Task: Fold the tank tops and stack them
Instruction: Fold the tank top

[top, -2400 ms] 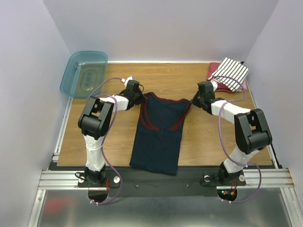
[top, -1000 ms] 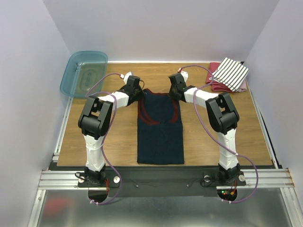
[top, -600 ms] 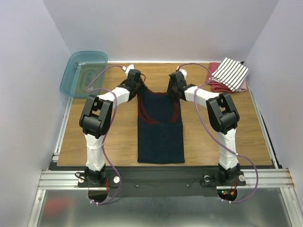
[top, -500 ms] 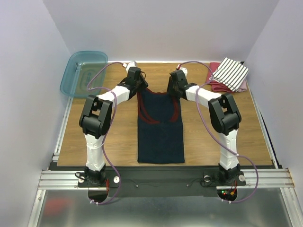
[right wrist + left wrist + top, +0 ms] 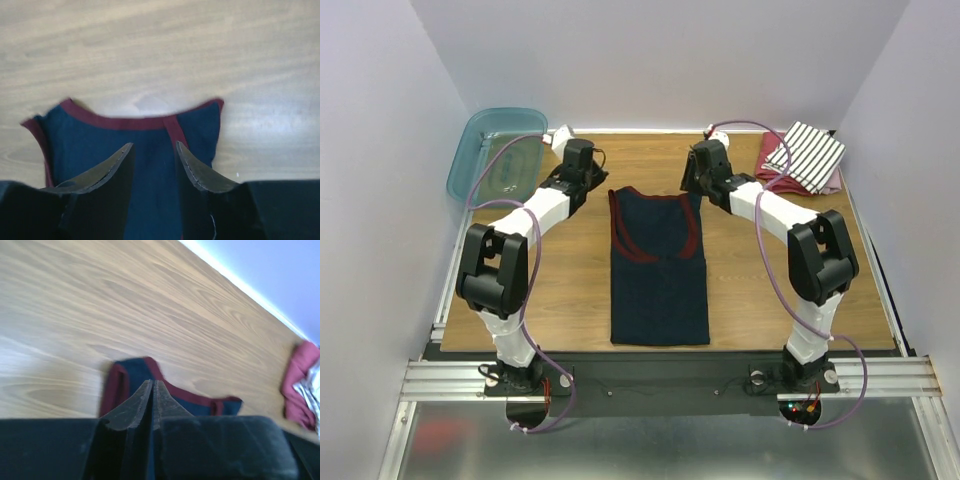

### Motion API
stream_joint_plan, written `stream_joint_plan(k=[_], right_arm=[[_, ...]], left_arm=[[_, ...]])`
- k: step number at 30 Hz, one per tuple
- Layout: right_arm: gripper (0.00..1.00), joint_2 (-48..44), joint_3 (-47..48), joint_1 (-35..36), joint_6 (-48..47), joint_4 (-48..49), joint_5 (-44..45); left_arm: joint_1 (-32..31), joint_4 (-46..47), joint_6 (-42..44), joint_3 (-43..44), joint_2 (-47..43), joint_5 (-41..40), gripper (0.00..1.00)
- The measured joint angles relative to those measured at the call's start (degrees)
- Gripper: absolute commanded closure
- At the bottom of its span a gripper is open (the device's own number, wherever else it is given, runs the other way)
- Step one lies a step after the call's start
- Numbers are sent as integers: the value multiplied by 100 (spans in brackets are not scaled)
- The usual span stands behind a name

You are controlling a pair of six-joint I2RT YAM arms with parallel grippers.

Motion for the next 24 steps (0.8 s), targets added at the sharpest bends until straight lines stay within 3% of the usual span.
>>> stream_joint_plan(k=[7, 14, 24], right_arm=[[60, -223, -798, 0, 153, -50, -321], [60, -737, -1429, 0, 240, -138, -525], [60, -905, -1458, 0, 264, -122, -616]], left_arm=[[573, -153, -109, 46, 688, -61, 95], [531, -240, -72, 748, 1923, 328, 96], [317, -81, -52, 1036, 2035, 640, 98]])
